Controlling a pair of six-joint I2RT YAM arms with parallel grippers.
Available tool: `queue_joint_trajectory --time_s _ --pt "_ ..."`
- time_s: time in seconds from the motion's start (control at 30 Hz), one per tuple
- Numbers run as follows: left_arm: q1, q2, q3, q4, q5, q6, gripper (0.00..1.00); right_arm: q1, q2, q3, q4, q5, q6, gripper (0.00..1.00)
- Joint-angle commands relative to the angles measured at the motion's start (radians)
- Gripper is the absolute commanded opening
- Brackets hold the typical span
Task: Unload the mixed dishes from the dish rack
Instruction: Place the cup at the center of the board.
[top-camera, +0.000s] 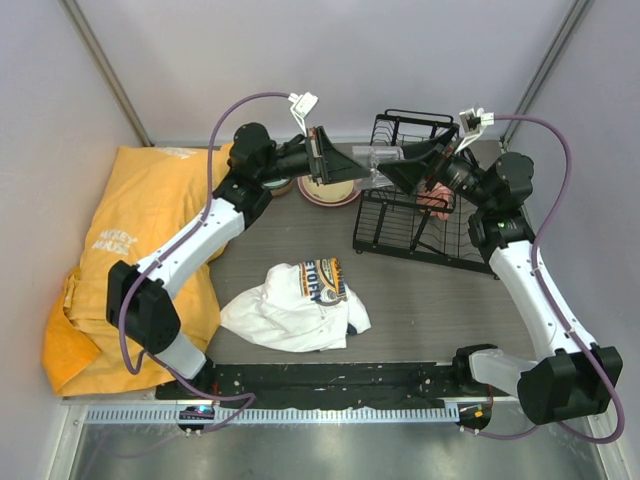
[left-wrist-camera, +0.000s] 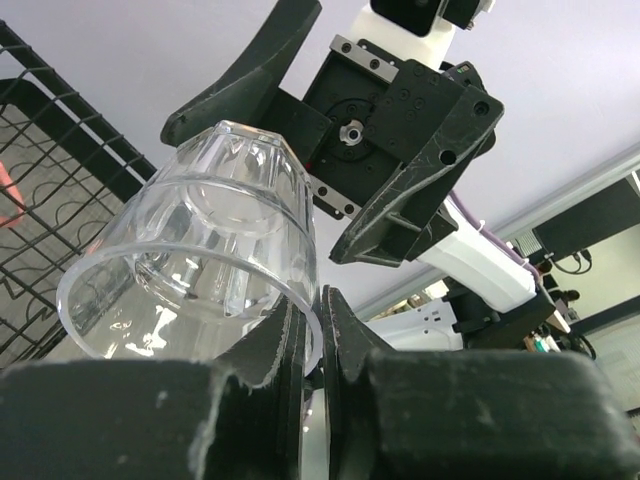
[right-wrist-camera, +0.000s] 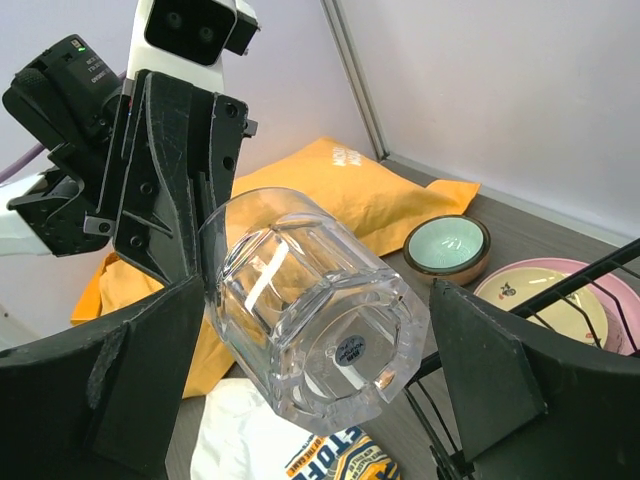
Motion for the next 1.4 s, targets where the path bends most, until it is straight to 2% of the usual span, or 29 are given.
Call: queue_joint_trajectory --time_s 0.0,0.1,0.27,0.47,0.5,0.67,0.83,0.97,1.07,1.2,1.37 --pt "0.019 -0.084 0.039 -0.008 -0.018 0.041 0.00 0.004 -0.044 0.012 0.008 0.021 -0.032 0.99" --pt "0.045 -0.110 0.051 -0.068 -0.035 0.097 0.00 0.004 -0.052 0.036 -0.016 0.026 -0.043 1.00" --pt "0.113 -0.155 0.118 -0.316 -0.094 0.247 0.00 0.002 -0.069 0.045 -0.055 0.041 -0.075 1.00" --pt "0.168 -0.139 0.315 -0.832 -0.292 0.656 0.00 0.002 -0.087 0.045 -0.093 0.060 -0.105 1.00" --pt "0.173 -0.132 0.333 -0.876 -0.333 0.745 0.00 0.002 -0.090 0.047 -0.104 0.061 -0.119 1.00" --pt "0.179 -0.093 0.356 -1.080 -0.551 0.937 0.00 0.002 -0.102 0.059 -0.154 0.112 -0.176 1.00" --pt "0.182 -0.038 0.361 -1.206 -0.667 1.142 0.00 0.002 -0.105 0.076 -0.199 0.139 -0.234 1.00" --pt "0.182 0.037 0.358 -1.269 -0.763 1.250 0.00 0.001 -0.111 0.068 -0.213 0.143 -0.251 1.00" --pt "0.182 0.110 0.376 -1.331 -0.783 1.321 0.00 0.001 -0.118 0.062 -0.217 0.146 -0.260 1.00" --pt "0.181 0.196 0.404 -1.404 -0.794 1.374 0.00 0.002 -0.124 0.055 -0.220 0.150 -0.268 1.00" --pt "0.179 0.261 0.375 -1.406 -0.837 1.405 0.00 0.002 -0.124 0.053 -0.223 0.153 -0.270 1.00"
